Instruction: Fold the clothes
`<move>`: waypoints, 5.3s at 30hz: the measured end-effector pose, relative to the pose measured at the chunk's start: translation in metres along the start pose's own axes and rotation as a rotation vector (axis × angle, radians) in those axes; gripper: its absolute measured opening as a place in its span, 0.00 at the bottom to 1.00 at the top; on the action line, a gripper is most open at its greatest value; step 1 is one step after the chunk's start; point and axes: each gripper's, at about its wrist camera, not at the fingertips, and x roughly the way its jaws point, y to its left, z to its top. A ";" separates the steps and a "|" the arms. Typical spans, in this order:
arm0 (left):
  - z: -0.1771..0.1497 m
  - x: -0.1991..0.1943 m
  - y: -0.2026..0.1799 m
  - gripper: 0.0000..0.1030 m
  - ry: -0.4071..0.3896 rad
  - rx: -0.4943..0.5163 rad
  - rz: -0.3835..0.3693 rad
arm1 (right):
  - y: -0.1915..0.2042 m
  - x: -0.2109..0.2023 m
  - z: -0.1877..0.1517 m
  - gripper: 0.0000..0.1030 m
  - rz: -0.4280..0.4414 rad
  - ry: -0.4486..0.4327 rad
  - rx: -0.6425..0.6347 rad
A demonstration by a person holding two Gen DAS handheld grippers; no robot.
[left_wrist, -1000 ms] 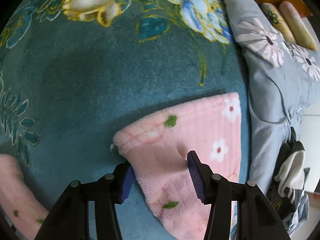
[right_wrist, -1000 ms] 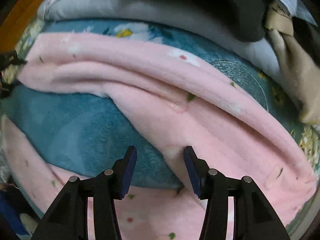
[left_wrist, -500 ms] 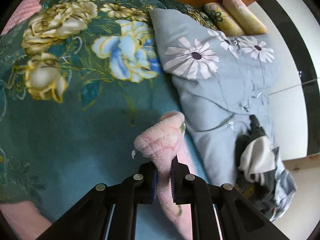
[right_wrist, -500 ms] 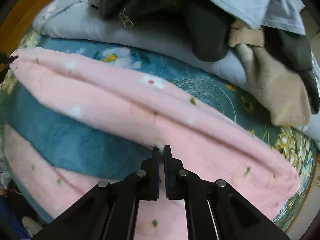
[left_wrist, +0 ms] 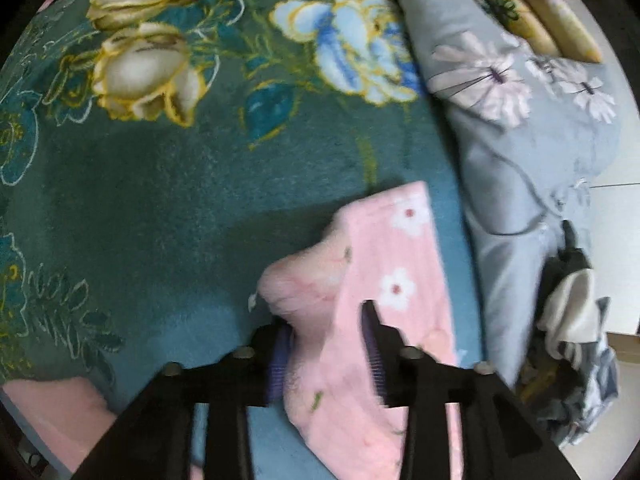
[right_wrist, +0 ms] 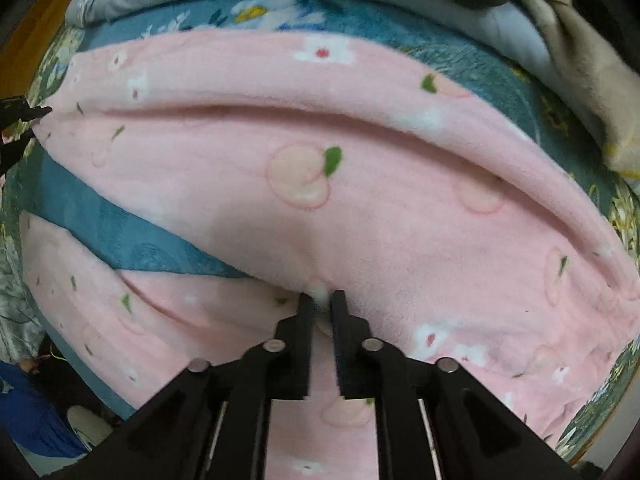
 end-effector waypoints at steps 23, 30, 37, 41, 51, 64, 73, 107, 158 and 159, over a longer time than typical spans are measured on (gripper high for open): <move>-0.108 -0.081 0.220 0.56 0.011 -0.224 0.188 | -0.128 -0.057 -0.226 0.53 0.168 -0.079 0.945; -0.114 -0.052 0.220 0.56 0.049 -0.214 0.201 | -0.189 -0.041 -0.330 0.61 0.166 -0.106 1.329; -0.128 -0.050 0.224 0.54 0.001 -0.282 0.232 | -0.233 -0.028 -0.369 0.61 0.178 -0.158 1.493; -0.132 -0.050 0.218 0.38 -0.004 -0.255 0.271 | -0.252 -0.019 -0.371 0.61 0.233 -0.216 1.546; -0.133 -0.083 0.192 0.08 -0.061 -0.257 0.206 | -0.273 -0.030 -0.353 0.05 0.301 -0.246 1.484; -0.055 -0.094 0.005 0.08 -0.016 -0.058 0.072 | -0.299 -0.148 -0.264 0.04 0.498 -0.614 1.331; 0.004 -0.004 -0.083 0.08 0.017 -0.026 0.201 | -0.328 -0.141 -0.146 0.04 0.497 -0.579 1.260; -0.015 0.003 0.026 0.69 -0.057 -0.039 0.141 | -0.317 -0.115 -0.114 0.73 0.286 -0.564 1.169; -0.017 -0.038 0.049 0.12 -0.016 0.081 0.144 | -0.337 -0.081 -0.271 0.17 0.298 -0.409 1.385; -0.018 -0.037 0.051 0.13 -0.012 0.080 0.143 | -0.336 -0.079 -0.270 0.17 0.298 -0.404 1.389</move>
